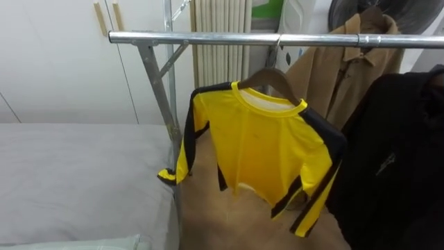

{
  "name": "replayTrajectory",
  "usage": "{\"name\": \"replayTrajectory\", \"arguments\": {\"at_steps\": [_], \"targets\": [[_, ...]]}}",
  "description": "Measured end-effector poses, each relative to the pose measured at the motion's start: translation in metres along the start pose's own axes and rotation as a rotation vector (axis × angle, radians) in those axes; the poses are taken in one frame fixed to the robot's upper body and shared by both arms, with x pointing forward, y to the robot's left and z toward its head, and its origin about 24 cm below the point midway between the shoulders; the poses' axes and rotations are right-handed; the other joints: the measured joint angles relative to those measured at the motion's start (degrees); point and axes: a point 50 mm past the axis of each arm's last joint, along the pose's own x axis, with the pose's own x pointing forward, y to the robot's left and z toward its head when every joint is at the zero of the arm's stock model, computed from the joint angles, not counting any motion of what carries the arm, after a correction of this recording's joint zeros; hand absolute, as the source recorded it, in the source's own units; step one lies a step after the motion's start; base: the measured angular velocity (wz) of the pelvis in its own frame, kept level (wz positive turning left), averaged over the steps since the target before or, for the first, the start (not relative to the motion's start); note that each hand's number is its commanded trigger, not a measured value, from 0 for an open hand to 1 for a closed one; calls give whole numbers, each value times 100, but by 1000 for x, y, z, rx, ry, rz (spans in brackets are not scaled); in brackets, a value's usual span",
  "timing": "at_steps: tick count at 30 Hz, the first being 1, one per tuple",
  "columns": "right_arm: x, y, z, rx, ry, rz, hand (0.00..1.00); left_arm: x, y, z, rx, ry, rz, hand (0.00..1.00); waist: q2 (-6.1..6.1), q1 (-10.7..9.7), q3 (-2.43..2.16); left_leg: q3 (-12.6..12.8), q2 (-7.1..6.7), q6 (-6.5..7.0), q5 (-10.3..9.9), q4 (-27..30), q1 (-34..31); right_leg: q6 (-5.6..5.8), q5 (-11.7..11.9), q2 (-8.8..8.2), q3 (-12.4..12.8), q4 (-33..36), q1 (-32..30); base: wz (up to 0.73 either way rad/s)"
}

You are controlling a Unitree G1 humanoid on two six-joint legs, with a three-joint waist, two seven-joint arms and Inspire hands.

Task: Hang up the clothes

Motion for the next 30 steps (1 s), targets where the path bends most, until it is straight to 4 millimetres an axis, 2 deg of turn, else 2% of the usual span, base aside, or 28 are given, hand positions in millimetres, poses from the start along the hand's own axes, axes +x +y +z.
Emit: {"name": "replayTrajectory", "arguments": {"at_steps": [7,15,20,24,30], "targets": [[0,0,-8,-2,46,5,0,0,-2,-1,0,4,-6,0,12,8,-5,7,-9,12,-10,0,34,4,2,2,21,0,27,-1],[3,9,13,-5,-4,29,0,0,-6,-1,20,3,-13,0,102,21,1,-33,-22,8,-5,14,41,10,1,-14,6,2,48,0],[4,15,19,0,-18,58,0,0,-7,0,23,2,-15,0,120,26,4,-92,-30,6,0,8,80,17,-10,-28,-50,-12,113,5],[4,19,17,20,-7,75,0,0,-7,1,30,0,-12,0,117,23,10,-224,-34,6,-1,4,139,25,-37,-61,-170,-46,227,17],[4,26,20,16,-10,108,0,0,-6,2,37,-2,-9,0,107,38,9,-244,-16,2,0,-4,143,16,-25,-53,-204,-109,271,2]]}}
